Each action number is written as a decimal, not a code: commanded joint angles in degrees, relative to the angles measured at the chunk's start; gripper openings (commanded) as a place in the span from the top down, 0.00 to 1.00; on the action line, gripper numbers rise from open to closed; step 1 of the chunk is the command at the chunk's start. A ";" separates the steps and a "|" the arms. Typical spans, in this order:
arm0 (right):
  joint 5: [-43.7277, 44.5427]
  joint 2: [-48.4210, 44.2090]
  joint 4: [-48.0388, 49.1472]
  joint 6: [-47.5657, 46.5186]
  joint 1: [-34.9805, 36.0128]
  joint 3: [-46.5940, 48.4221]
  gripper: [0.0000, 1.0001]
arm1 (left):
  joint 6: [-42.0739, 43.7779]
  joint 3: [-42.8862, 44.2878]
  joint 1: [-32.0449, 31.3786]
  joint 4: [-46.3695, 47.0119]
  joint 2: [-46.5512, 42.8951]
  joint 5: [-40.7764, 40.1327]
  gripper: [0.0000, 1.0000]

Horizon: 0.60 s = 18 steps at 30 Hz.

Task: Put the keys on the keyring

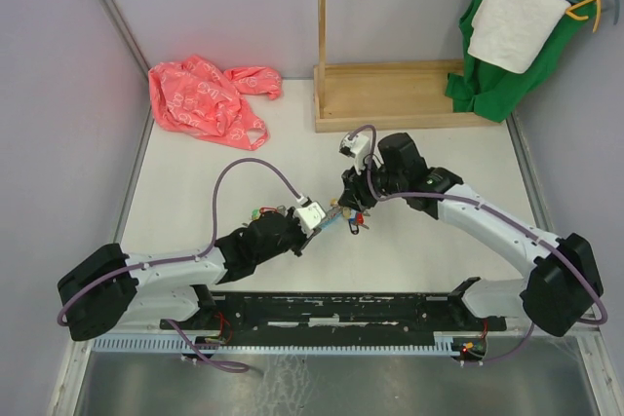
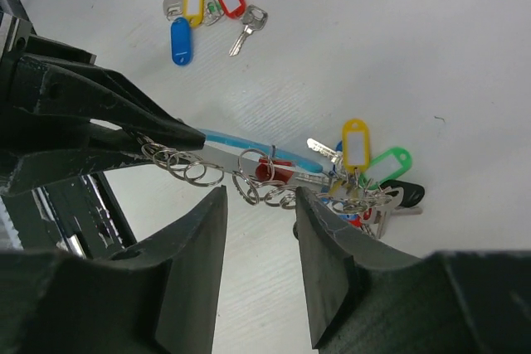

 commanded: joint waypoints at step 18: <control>-8.51 6.13 -4.22 -4.90 -0.29 4.81 0.64 | 4.62 3.35 -0.47 0.49 0.82 1.55 0.96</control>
